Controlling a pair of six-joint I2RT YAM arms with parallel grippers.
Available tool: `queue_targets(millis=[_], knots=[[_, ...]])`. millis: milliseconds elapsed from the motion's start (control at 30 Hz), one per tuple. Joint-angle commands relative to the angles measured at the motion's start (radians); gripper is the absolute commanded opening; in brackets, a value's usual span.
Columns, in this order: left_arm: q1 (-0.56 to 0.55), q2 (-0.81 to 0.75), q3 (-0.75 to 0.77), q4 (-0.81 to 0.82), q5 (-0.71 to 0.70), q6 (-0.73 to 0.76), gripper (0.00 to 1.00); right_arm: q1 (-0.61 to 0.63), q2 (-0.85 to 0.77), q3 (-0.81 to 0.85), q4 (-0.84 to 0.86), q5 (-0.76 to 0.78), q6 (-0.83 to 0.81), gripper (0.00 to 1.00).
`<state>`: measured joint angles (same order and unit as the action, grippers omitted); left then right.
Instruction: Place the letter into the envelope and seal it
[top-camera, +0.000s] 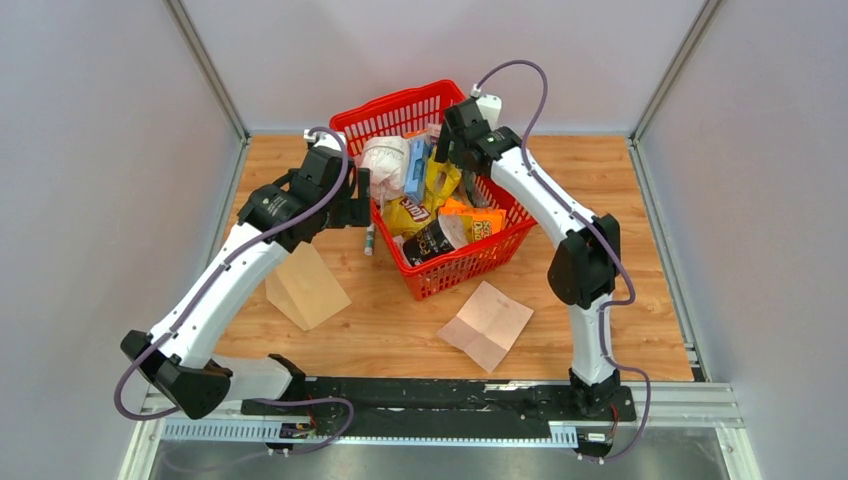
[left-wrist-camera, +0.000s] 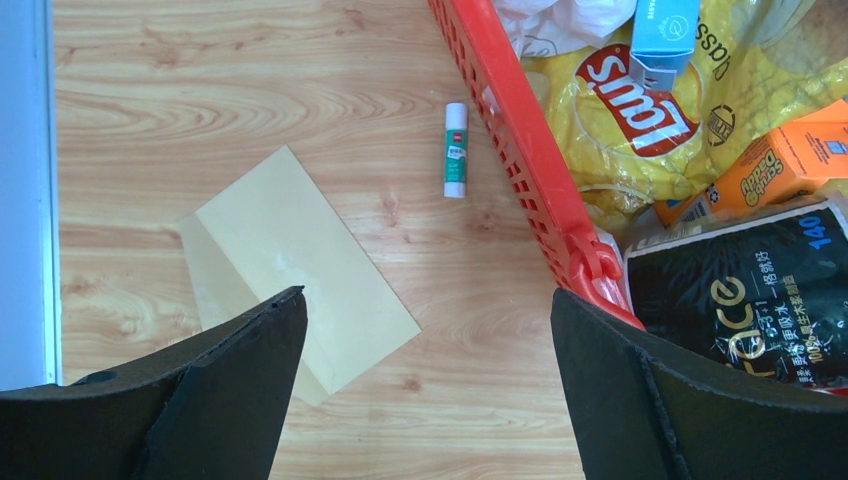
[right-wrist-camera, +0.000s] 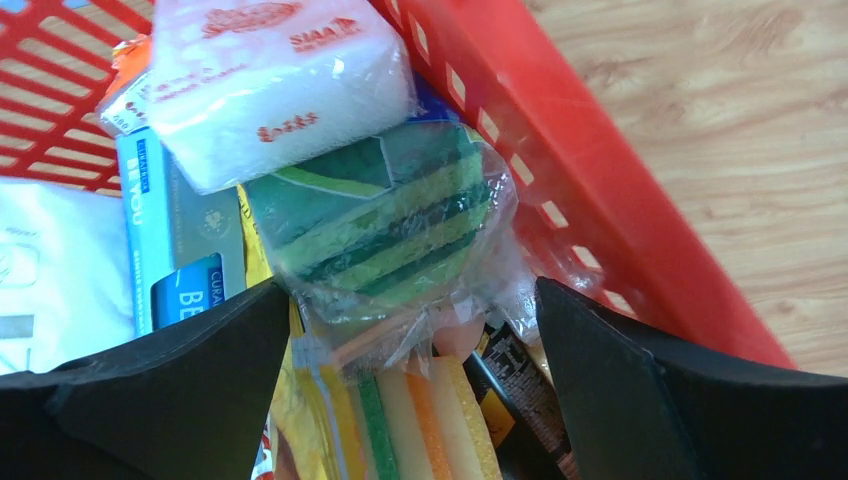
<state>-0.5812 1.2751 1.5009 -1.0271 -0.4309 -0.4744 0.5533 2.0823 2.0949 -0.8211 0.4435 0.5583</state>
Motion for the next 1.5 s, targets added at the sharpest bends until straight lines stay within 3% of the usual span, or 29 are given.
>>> queue_targets(millis=[0,267,667,1000,1467], knots=[[0.006,0.010,0.021,0.029,0.024,-0.020,0.98,-0.026,-0.017,-0.076,0.043,0.116,0.092,1.00],[0.024,0.021,0.004,0.038,0.047,-0.017,0.98,-0.091,-0.122,-0.283,0.109,0.224,0.143,1.00],[0.037,0.043,-0.002,0.038,0.073,-0.006,0.98,-0.231,-0.228,-0.455,0.149,0.323,0.192,1.00],[0.043,0.043,-0.004,0.032,0.083,0.005,0.98,-0.388,-0.284,-0.532,0.177,0.307,0.184,1.00],[0.044,0.046,-0.007,0.035,0.092,0.011,0.97,-0.593,-0.323,-0.544,0.253,0.256,0.022,1.00]])
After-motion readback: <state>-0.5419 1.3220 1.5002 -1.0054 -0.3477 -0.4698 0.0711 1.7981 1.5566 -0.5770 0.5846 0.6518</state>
